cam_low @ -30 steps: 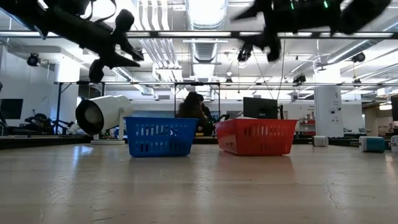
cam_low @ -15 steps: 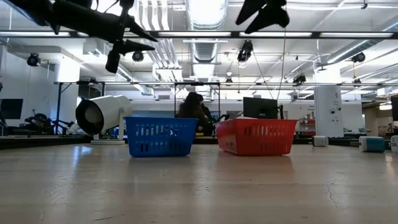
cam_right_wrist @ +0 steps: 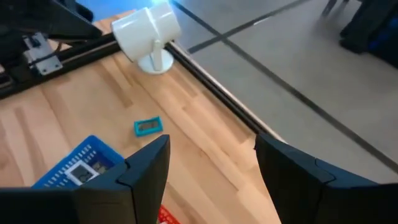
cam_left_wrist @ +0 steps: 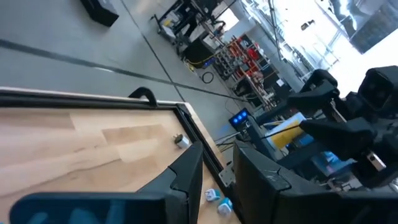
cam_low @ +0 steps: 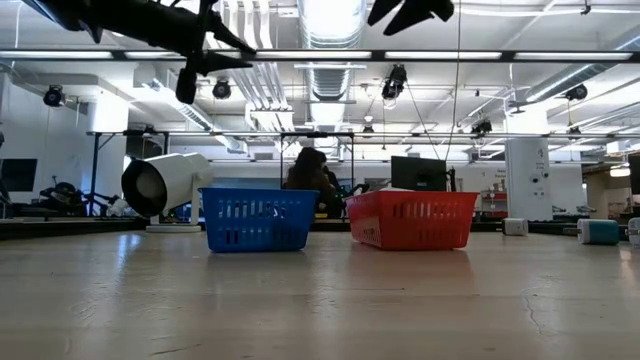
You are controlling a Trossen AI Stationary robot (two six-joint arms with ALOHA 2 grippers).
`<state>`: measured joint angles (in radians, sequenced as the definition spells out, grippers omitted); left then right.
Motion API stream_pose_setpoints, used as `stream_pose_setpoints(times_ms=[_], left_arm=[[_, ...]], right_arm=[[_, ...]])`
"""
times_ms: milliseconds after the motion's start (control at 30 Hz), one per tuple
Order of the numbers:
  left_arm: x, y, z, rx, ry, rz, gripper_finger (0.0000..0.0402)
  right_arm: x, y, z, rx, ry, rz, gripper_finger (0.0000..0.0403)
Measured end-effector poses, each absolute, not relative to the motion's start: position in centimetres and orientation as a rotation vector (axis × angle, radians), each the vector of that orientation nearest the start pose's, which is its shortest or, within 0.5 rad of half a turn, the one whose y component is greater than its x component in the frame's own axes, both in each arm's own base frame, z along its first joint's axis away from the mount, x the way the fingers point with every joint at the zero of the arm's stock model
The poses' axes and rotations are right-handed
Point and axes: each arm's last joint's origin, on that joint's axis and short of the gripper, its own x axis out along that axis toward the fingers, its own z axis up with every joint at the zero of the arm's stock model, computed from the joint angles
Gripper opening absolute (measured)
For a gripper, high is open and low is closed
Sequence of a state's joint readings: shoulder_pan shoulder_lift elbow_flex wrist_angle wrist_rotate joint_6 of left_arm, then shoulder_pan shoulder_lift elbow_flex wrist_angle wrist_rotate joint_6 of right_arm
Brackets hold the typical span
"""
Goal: Pick & Place Office items
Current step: Put the light blue digital clock into the blue bin
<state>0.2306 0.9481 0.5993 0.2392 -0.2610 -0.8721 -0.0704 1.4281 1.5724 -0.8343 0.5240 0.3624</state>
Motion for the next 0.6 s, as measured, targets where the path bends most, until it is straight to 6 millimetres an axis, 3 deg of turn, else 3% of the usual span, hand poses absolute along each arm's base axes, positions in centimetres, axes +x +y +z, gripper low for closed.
stream_pose_setpoints(times_ms=[300, 467, 600], left_arm=[[20.6, 5.7, 27.6, -0.87, -0.092, 0.486, 0.0094], [20.6, 6.0, 26.1, -0.914, 0.26, 0.506, 0.0094], [21.0, 6.5, 26.5, -0.907, 0.476, 0.57, 0.0094]], right_arm=[[32.0, -3.6, 37.0, 0.184, 0.653, -0.645, 0.0231], [33.5, -4.2, 35.4, 0.334, 0.716, -0.583, 0.0231], [33.8, -4.5, 34.9, 0.353, 0.74, -0.569, 0.0231]])
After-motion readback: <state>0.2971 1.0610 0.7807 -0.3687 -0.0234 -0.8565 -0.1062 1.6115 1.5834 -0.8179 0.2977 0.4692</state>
